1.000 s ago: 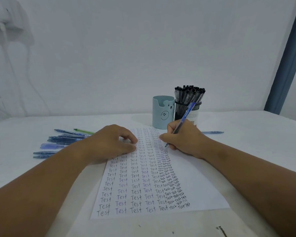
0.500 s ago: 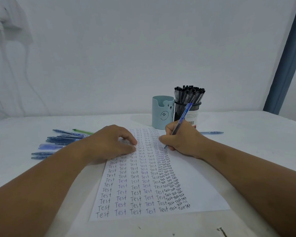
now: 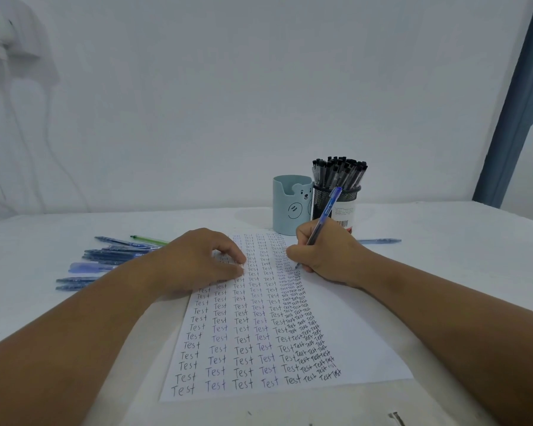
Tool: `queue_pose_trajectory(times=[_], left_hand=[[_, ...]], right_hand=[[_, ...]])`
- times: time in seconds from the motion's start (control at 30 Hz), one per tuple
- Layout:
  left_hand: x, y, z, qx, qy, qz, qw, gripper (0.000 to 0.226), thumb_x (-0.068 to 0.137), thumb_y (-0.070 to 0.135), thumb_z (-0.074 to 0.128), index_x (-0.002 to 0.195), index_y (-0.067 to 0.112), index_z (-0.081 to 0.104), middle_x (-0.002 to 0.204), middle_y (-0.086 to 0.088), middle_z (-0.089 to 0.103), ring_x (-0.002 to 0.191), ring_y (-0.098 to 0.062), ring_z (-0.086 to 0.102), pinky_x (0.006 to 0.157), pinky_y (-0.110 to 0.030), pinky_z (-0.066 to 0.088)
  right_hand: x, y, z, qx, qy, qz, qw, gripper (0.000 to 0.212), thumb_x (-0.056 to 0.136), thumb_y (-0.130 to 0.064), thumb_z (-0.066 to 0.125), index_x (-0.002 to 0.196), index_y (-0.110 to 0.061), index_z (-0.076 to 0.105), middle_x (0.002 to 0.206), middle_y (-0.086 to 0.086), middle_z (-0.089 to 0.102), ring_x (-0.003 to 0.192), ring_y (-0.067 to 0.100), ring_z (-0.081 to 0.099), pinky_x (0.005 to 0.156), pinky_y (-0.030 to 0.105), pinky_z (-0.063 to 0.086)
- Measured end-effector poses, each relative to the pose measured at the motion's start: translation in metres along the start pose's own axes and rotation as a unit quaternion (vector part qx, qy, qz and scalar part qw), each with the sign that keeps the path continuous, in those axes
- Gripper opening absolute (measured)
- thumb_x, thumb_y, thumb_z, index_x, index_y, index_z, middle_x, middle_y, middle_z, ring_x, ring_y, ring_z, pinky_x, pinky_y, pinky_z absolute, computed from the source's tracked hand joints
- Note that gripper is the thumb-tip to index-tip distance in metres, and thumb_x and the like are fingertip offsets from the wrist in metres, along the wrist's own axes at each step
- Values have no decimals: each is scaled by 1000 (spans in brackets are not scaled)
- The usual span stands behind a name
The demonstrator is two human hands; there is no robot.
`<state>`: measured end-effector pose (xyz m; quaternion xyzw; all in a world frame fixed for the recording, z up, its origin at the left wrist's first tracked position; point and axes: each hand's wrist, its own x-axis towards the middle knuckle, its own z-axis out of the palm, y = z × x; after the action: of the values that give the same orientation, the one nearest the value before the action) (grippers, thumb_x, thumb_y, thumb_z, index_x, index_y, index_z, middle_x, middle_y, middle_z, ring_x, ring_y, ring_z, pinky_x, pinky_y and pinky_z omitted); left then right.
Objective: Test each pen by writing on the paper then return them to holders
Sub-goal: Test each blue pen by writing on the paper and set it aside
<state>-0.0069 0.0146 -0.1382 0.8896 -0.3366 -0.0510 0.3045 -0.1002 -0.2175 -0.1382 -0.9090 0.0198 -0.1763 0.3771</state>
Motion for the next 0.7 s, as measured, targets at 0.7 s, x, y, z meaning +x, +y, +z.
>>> queue_pose_trajectory(times=[0.7], left_hand=[[-1,0,-1,-1,-2,5,1000,12,84,38,78,96,40,75,119,25,63,118,4,53,106,-26,34]], right_hand=[[1,3,-1,-7,7,-8,1000,35,81,-10,68,55,-16,45,56,7,54,51,9,47,56,26,41]])
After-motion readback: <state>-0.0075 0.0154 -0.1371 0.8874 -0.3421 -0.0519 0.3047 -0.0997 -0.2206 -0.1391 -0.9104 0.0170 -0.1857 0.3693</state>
